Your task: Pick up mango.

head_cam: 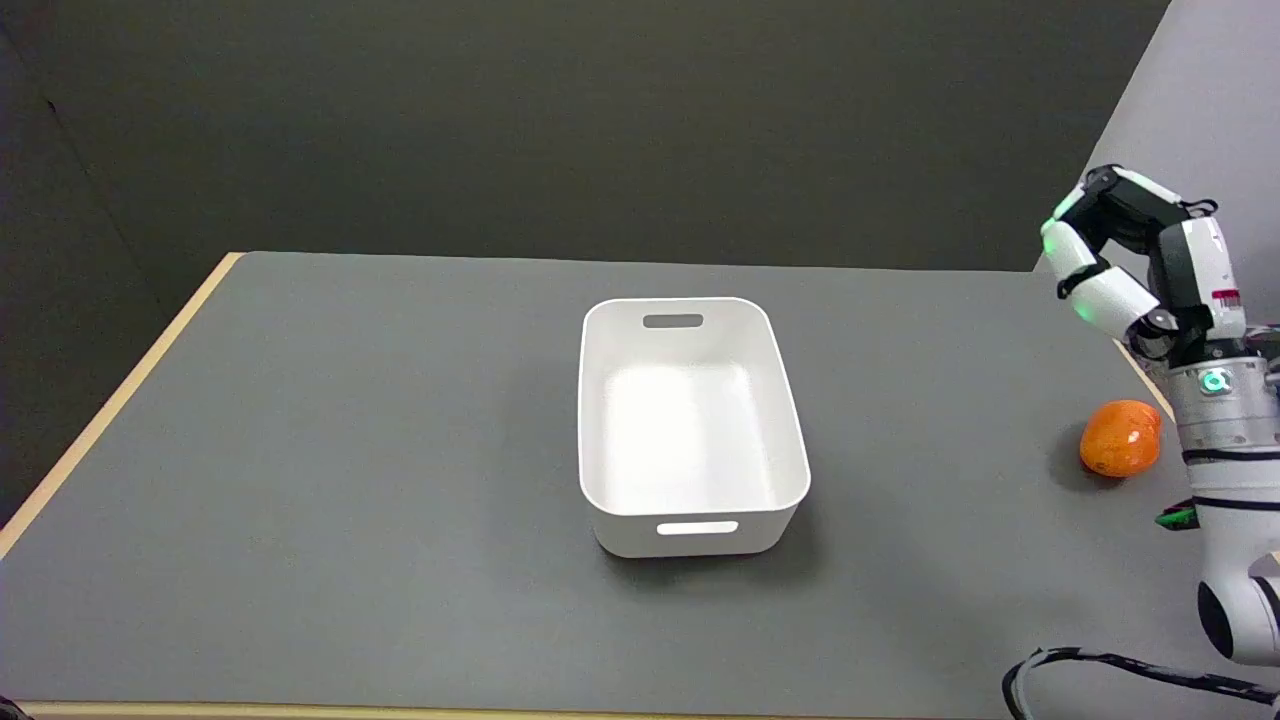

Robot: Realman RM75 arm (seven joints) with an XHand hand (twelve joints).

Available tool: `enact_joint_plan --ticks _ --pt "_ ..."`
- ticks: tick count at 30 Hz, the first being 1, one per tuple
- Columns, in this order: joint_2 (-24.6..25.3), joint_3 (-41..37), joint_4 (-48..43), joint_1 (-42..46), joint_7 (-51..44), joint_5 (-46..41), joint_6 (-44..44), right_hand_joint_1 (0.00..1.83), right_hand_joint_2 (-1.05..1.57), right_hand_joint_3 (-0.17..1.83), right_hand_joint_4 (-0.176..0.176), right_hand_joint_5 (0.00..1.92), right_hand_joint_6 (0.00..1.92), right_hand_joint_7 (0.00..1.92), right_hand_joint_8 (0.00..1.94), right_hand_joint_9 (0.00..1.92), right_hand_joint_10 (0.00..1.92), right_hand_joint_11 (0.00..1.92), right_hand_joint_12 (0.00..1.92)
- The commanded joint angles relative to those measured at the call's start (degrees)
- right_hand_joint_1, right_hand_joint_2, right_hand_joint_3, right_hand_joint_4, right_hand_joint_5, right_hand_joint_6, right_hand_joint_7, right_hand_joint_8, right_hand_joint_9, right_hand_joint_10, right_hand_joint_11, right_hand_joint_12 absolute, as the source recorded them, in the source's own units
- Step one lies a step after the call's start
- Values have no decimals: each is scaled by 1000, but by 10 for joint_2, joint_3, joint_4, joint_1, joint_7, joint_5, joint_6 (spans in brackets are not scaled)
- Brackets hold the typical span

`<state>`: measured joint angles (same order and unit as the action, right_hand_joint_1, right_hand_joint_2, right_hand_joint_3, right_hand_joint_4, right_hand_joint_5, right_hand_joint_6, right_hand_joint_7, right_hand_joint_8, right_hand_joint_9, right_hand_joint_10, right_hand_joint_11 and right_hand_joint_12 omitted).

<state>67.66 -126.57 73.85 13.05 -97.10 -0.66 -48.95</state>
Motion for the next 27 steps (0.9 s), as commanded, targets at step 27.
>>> enact_joint_plan --ticks 27 --pt "133 -170 -56 65 -26 32 193 782 723 915 -84 423 924 625 841 553 1256 531 1846"
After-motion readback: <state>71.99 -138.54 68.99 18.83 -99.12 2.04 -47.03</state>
